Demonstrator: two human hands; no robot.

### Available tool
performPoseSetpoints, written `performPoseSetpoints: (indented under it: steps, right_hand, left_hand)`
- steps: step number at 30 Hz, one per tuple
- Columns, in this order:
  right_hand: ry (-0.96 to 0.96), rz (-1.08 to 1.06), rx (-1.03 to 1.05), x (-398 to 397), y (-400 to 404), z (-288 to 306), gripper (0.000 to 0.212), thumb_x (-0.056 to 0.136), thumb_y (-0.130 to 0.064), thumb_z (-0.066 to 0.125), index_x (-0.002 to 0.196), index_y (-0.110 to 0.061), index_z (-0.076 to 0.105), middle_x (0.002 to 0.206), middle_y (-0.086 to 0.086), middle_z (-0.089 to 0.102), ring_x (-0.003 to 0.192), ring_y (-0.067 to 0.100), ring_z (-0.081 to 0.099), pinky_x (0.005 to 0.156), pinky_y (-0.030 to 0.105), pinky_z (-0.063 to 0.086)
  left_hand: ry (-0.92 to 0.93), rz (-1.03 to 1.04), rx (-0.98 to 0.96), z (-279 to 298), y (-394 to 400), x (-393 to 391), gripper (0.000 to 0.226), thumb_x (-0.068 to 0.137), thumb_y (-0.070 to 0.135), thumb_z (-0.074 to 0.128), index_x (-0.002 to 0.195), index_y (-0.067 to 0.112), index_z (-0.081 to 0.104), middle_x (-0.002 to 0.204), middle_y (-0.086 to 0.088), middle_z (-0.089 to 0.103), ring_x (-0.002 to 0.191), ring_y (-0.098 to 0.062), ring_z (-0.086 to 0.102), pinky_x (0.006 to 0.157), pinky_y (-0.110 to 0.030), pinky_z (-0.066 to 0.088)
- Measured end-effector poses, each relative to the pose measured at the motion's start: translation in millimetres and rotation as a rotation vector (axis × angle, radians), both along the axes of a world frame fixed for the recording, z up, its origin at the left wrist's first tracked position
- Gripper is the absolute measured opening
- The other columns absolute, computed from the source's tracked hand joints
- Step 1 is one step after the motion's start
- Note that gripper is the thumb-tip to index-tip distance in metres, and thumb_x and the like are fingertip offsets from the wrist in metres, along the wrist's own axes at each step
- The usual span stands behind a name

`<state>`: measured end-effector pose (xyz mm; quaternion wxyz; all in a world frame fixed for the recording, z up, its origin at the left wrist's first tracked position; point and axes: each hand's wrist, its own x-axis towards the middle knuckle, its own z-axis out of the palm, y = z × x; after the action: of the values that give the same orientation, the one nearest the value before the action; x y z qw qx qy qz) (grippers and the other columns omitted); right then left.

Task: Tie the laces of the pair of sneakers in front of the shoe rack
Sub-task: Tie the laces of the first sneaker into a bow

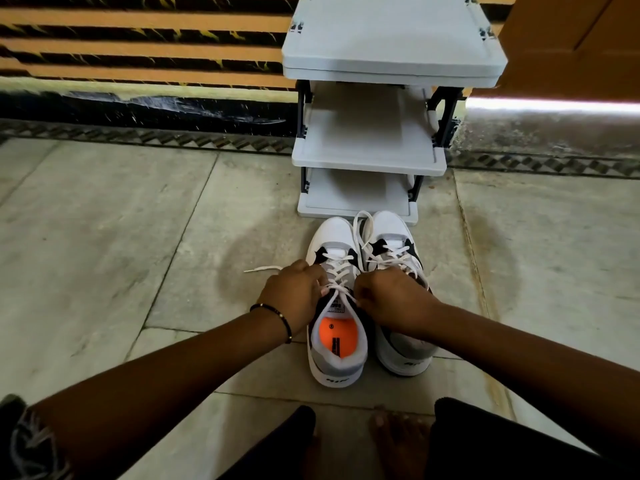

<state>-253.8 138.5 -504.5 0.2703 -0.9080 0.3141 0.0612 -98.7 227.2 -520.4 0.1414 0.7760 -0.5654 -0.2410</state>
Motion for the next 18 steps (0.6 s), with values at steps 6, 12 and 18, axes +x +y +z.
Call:
performPoseSetpoints:
  steps: [6,12,18]
  right_hand:
    - [-0.046,-0.084,0.162,12.3,2.9,8.6,0.008,0.084,-0.013,0.053,0.077,-0.012,0.056,0.069,0.001,0.053,0.071,0.02,0.05,0.055,0.025,0.037]
    - [-0.001,-0.097,0.134,13.2,5.1,8.5,0.017,0.086,-0.01,0.05,0.089,-0.007,0.067,0.093,0.014,0.068,0.077,0.021,0.055,0.067,0.026,0.039]
    - [0.128,-0.017,-0.143,7.8,-5.5,9.6,0.014,0.075,-0.005,0.055,0.084,-0.005,0.065,0.089,0.017,0.067,0.084,0.033,0.063,0.061,0.029,0.041]
  left_hand:
    - [0.054,0.0,-0.035,-1.3,-7.4,6.1,0.014,0.087,0.017,0.053,0.091,0.007,0.062,0.101,-0.016,0.061,0.093,-0.03,0.057,0.077,-0.033,0.043]
    - [-0.427,-0.245,0.035,10.9,-10.5,8.0,0.033,0.088,0.009,0.039,0.118,0.017,0.051,0.114,-0.007,0.06,0.115,-0.028,0.046,0.093,-0.035,0.033]
    - [-0.562,-0.361,0.027,19.0,-6.8,11.7,0.04,0.085,0.008,0.041,0.12,0.025,0.053,0.113,-0.004,0.058,0.114,-0.028,0.044,0.094,-0.038,0.03]
